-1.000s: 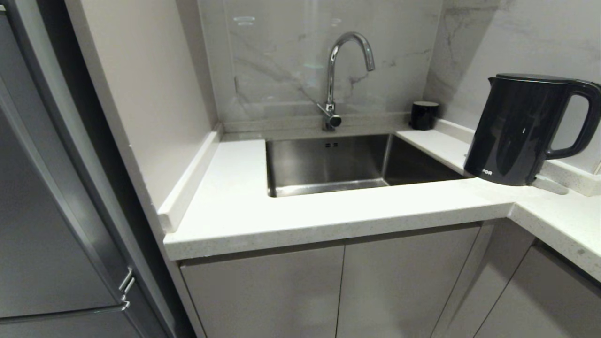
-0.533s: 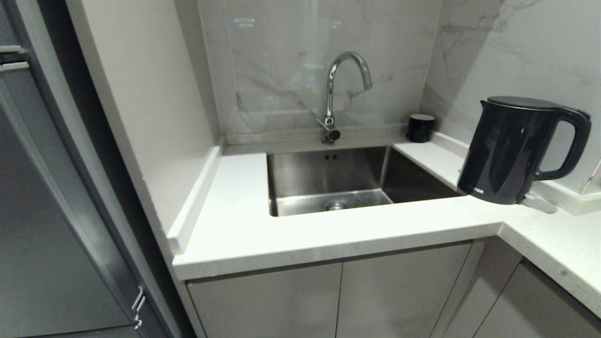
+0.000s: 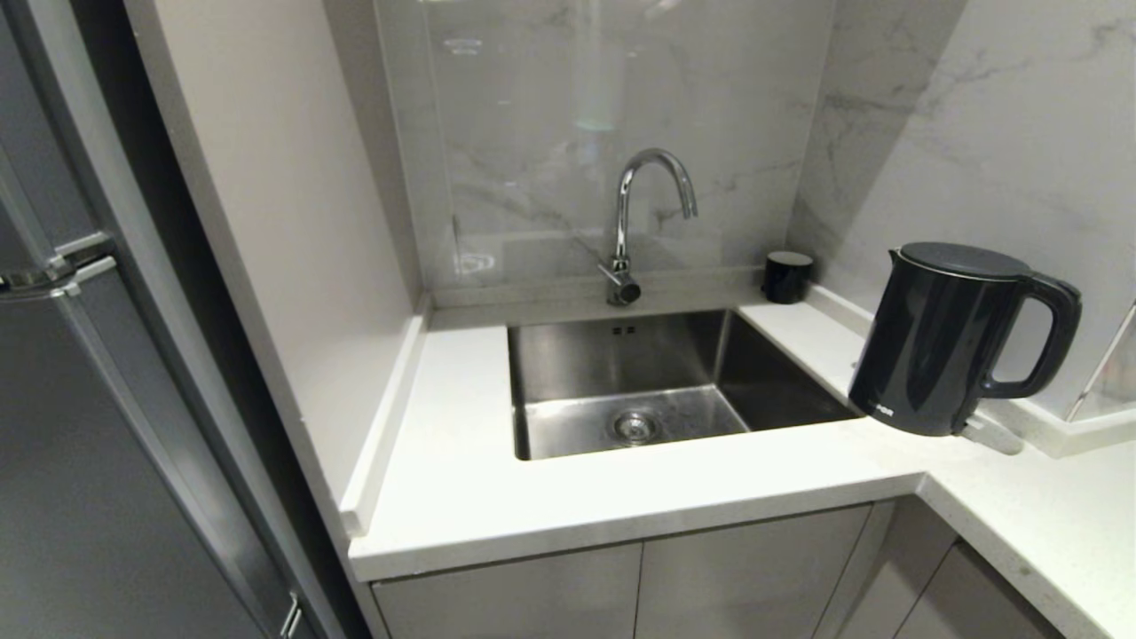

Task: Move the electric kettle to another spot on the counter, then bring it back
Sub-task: Grab the kettle

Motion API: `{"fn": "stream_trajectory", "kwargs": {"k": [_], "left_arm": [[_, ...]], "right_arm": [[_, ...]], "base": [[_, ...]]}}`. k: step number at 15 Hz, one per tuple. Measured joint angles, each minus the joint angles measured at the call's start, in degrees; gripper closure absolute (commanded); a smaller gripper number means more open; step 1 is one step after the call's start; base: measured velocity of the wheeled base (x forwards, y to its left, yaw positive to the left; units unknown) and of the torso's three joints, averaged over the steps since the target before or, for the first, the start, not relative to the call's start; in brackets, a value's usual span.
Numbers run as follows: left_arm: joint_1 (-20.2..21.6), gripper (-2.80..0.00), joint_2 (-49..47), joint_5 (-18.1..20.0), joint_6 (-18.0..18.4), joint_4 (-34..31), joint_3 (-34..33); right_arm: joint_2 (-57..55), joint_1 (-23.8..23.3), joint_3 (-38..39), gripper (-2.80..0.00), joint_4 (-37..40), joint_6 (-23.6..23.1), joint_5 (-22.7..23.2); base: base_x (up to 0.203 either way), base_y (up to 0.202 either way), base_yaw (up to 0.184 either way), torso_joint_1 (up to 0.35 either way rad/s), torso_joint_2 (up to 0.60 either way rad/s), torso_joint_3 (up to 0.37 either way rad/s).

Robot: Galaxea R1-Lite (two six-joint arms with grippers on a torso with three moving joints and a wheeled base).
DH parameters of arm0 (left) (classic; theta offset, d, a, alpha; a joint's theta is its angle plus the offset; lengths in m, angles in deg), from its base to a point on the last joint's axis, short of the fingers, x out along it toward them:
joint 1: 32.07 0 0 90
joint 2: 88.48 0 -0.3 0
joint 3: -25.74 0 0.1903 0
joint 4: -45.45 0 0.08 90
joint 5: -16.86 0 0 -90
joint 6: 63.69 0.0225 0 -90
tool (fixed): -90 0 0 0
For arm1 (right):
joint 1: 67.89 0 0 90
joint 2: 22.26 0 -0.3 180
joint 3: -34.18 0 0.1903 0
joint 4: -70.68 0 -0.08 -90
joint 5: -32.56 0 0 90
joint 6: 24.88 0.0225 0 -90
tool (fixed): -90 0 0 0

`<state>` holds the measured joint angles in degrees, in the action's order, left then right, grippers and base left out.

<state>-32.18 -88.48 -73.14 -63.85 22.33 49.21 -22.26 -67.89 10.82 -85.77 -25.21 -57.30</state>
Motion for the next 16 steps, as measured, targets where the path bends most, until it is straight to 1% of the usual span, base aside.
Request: {"fn": "stream_trajectory", "kwargs": {"k": [7, 16], "left_arm": [[0.01, 0.00, 0.00, 0.01, 0.00, 0.03, 0.00], [-0.02, 0.00, 0.00, 0.00, 0.00, 0.02, 0.00]], "right_arm": [[0.00, 0.00, 0.00, 0.00, 0.00, 0.02, 0.02], [0.00, 0.00, 0.00, 0.00, -0.02, 0.00, 0.02]], "base": [[0.000, 0.000, 0.000, 0.204, -0.58, -0.372], [0.000, 0.000, 0.000, 0.151, -0.36, -0.219]]}}
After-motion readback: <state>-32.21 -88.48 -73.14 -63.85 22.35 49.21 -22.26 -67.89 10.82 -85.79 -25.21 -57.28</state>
